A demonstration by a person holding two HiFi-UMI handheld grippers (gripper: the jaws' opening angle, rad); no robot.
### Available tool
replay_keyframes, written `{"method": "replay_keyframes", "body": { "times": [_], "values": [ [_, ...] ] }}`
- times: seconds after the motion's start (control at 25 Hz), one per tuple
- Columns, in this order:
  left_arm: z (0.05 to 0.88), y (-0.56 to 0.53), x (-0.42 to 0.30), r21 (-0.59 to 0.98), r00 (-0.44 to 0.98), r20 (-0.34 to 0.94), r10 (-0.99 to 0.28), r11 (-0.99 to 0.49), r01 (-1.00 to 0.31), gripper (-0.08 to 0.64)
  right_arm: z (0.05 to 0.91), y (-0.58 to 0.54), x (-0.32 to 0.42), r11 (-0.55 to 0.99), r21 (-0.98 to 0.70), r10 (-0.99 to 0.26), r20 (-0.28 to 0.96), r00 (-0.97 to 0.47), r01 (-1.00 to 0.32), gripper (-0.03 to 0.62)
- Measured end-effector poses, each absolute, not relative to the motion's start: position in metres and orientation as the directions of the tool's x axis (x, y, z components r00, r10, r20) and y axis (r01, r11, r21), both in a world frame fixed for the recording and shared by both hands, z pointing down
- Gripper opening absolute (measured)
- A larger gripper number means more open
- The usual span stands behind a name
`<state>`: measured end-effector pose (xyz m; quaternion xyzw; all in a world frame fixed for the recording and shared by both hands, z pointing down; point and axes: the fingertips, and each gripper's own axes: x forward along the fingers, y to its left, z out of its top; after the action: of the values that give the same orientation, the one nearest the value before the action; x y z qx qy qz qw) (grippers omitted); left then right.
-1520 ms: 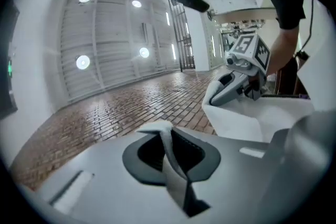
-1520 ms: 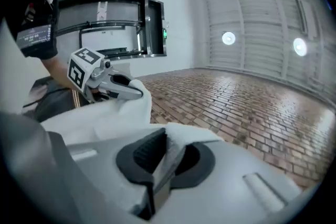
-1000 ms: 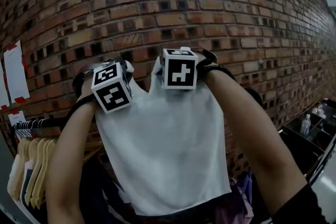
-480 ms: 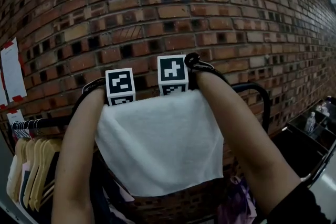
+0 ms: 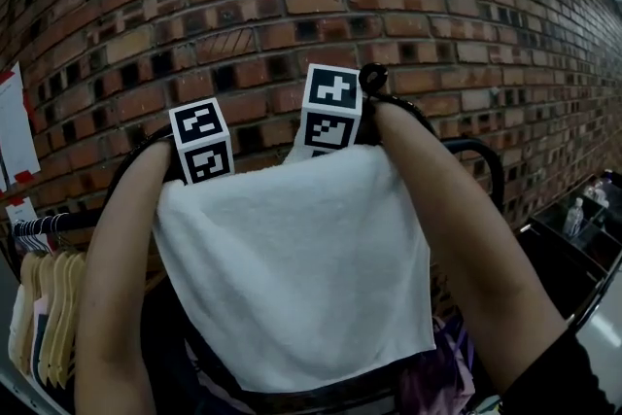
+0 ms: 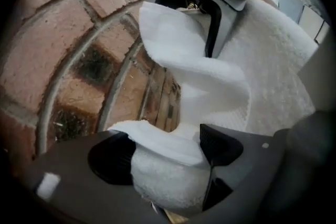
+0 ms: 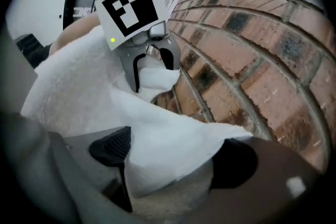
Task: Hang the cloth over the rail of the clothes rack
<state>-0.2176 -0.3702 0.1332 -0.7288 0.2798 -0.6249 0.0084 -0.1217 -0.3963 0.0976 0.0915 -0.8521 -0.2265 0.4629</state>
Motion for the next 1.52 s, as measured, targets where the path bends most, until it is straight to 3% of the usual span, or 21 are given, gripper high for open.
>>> {"method": "replay_keyframes", "body": {
  "times": [0.2,0.36,0.44,0.64,0.84,1.04,1.16,1.36,1.52],
  "values": [
    [0.138,-0.37,-0.23,-0.333,0.076,0.913,-0.4,-0.841,-0.426,0.407,0.077,-0.376,-0.131,0.931,0.362,-0.232,0.69,-0.686,0.05,0.459],
    [0.147,-0.365,-0.237,-0.319,0.035,0.929,-0.369,-0.843,-0.433,0.407,0.089,-0.38,-0.118,0.951,0.307,-0.214,0.751,-0.624,0.044,0.459],
    [0.155,-0.354,-0.233,-0.285,0.038,0.943,-0.332,-0.858,-0.427,0.407,0.082,-0.376,-0.115,0.971,0.236,-0.151,0.731,-0.666,0.039,0.457],
    [0.157,-0.353,-0.233,-0.278,0.033,0.947,-0.32,-0.864,-0.419,0.407,0.06,-0.382,-0.095,0.971,0.238,-0.176,0.694,-0.698,-0.009,0.457],
    [0.147,-0.359,-0.229,-0.317,0.067,0.927,-0.37,-0.864,-0.391,0.397,0.061,-0.389,-0.093,0.927,0.374,-0.287,0.704,-0.65,-0.005,0.457],
    [0.123,-0.376,-0.225,-0.465,0.037,0.867,-0.496,-0.834,-0.296,0.394,0.046,-0.375,-0.111,0.867,0.495,-0.334,0.665,-0.668,0.06,0.457],
    [0.106,-0.38,-0.222,-0.557,0.037,0.813,-0.581,-0.795,-0.239,0.394,0.035,-0.38,-0.115,0.774,0.63,-0.452,0.621,-0.641,0.065,0.457],
    [0.064,-0.385,-0.22,-0.725,0.021,0.68,-0.733,-0.676,-0.133,0.387,0.01,-0.401,-0.108,0.56,0.829,-0.676,0.467,-0.571,0.015,0.457],
    [0.031,-0.374,-0.213,-0.8,0.082,0.581,-0.81,-0.587,-0.122,0.38,-0.03,-0.402,-0.102,0.408,0.906,-0.751,0.26,-0.607,-0.116,0.456]
  ]
}}
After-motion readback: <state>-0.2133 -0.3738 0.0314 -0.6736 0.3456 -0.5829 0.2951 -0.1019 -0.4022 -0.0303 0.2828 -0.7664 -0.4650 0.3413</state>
